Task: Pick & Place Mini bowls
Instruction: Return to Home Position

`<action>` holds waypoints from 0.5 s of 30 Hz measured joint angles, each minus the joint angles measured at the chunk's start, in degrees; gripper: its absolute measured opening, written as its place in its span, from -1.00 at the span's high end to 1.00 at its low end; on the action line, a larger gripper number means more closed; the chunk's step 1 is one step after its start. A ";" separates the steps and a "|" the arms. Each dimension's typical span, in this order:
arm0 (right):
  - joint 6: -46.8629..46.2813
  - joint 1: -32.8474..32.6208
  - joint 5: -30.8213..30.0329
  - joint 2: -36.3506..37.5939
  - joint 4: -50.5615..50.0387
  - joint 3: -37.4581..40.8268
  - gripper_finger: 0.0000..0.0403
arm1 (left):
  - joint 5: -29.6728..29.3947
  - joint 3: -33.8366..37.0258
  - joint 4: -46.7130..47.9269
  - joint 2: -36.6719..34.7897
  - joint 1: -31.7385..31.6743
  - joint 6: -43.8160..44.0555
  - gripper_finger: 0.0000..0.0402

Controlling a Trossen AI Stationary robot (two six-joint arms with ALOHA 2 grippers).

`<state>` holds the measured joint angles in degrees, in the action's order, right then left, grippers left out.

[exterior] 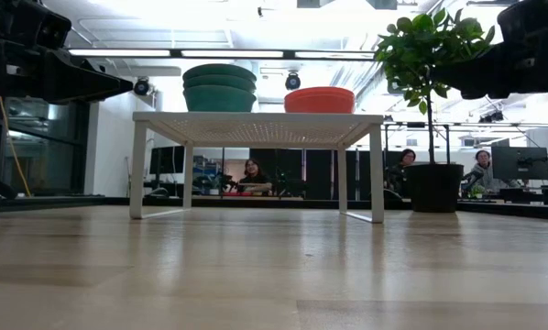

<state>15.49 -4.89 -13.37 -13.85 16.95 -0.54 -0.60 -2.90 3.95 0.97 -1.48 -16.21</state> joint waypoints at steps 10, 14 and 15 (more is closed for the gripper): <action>0.00 0.00 0.02 -0.02 0.02 0.00 0.98 | 0.00 0.00 0.00 0.00 -0.01 0.00 0.19; 0.00 0.00 0.02 -0.02 0.02 0.00 0.99 | 0.00 0.00 0.00 0.00 -0.01 0.00 0.19; 0.00 0.00 0.02 -0.01 0.02 0.00 0.99 | 0.00 0.00 0.00 0.01 -0.01 0.00 0.19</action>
<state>15.49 -4.89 -13.34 -13.86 16.97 -0.54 -0.60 -2.90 3.95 0.98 -1.49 -16.21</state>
